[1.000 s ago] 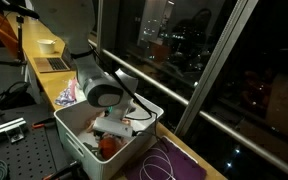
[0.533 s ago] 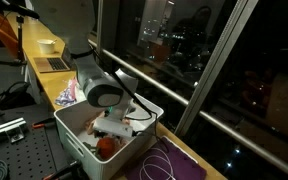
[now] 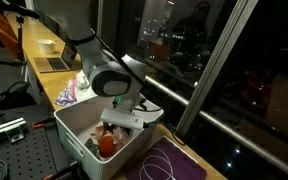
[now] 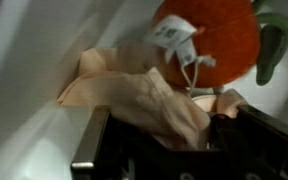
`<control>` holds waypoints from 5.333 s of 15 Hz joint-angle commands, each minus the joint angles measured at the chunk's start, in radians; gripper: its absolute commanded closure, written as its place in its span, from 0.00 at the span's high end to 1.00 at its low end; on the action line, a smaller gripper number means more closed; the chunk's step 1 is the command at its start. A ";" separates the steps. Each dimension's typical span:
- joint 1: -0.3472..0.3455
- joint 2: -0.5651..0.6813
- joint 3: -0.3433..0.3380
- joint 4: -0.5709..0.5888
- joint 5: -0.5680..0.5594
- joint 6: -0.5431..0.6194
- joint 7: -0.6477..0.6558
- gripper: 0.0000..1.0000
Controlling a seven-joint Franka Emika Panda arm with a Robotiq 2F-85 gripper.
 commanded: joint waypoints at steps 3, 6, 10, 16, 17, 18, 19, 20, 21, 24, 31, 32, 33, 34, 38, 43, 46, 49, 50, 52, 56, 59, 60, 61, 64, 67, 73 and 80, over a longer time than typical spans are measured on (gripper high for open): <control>-0.003 -0.228 -0.015 -0.025 0.063 -0.127 -0.060 0.00; 0.031 -0.336 -0.032 -0.031 0.069 -0.187 -0.053 0.00; 0.089 -0.458 -0.052 -0.030 0.062 -0.260 -0.037 0.00; 0.198 -0.606 -0.050 -0.003 0.041 -0.357 0.012 0.00; 0.223 -0.634 -0.039 0.023 0.035 -0.385 0.028 0.00; 0.247 -0.659 -0.031 0.043 0.032 -0.409 0.037 0.00; 0.273 -0.670 -0.020 0.069 0.021 -0.421 0.053 0.00; 0.297 -0.688 -0.011 0.098 0.015 -0.443 0.061 0.00; 0.322 -0.696 0.004 0.136 -0.001 -0.461 0.074 0.00; 0.380 -0.695 0.049 0.289 -0.050 -0.546 0.116 0.00; 0.442 -0.597 0.091 0.384 -0.097 -0.577 0.137 0.00; 0.448 -0.580 0.097 0.361 -0.094 -0.569 0.144 0.00; 0.453 -0.553 0.104 0.356 -0.095 -0.566 0.153 0.00; 0.461 -0.526 0.111 0.340 -0.094 -0.558 0.165 0.00; 0.488 -0.422 0.144 0.325 -0.093 -0.565 0.207 0.00; 0.509 -0.347 0.172 0.336 -0.096 -0.583 0.234 0.00; 0.511 -0.341 0.178 0.327 -0.094 -0.585 0.235 0.01; 0.508 -0.349 0.177 0.315 -0.090 -0.585 0.240 0.28; 0.506 -0.351 0.176 0.313 -0.088 -0.584 0.241 0.34; 0.497 -0.358 0.170 0.311 -0.080 -0.585 0.241 0.48; 0.458 -0.379 0.139 0.294 -0.068 -0.578 0.225 0.78; 0.400 -0.394 0.090 0.260 -0.069 -0.556 0.194 0.98; 0.378 -0.395 0.071 0.246 -0.066 -0.545 0.179 1.00; 0.355 -0.393 0.051 0.232 -0.061 -0.529 0.161 1.00; 0.300 -0.365 0.001 0.204 -0.039 -0.482 0.118 1.00; 0.262 -0.326 -0.028 0.163 0.001 -0.416 0.081 1.00; 0.241 -0.258 -0.020 0.064 0.035 -0.212 0.028 1.00; 0.201 -0.193 -0.033 -0.087 -0.030 0.116 -0.080 1.00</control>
